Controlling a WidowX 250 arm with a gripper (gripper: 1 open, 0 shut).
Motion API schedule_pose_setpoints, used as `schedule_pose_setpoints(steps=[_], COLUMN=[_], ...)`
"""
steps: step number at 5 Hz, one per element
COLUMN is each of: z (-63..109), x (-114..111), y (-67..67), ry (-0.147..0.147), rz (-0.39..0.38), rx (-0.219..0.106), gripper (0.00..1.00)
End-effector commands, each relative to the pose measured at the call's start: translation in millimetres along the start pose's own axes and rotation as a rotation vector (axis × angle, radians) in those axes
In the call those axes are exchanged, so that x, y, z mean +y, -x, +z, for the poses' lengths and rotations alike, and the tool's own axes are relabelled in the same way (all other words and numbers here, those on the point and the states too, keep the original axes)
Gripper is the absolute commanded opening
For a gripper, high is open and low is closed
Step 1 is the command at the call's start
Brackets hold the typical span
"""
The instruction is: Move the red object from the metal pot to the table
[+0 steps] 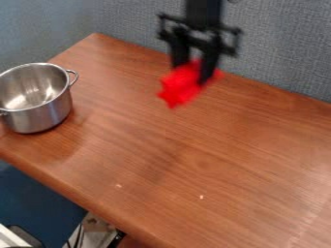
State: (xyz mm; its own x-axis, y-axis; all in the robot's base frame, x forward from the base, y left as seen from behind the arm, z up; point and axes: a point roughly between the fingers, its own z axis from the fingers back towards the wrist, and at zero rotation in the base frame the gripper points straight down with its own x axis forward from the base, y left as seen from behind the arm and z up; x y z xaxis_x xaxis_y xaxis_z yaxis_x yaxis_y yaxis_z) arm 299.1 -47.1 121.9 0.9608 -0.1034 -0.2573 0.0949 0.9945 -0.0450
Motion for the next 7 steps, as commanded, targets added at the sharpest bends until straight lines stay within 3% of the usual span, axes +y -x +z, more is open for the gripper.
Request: schedule_pose_setpoints(steps=[1,3,5,7], z=[-3.3,-26.2,-26.2,-22.9], x=[8,56,31,50], y=[10.0,-16.6,-43.5,-13.8], ry=[-0.009,-0.018,0.007,-0.087], rz=[0.076,0.208,0.289,0.261], rx=[-0.081,-0.122,-0.248,-0.293], gripper=[0.0,0.0,0.0,0.0])
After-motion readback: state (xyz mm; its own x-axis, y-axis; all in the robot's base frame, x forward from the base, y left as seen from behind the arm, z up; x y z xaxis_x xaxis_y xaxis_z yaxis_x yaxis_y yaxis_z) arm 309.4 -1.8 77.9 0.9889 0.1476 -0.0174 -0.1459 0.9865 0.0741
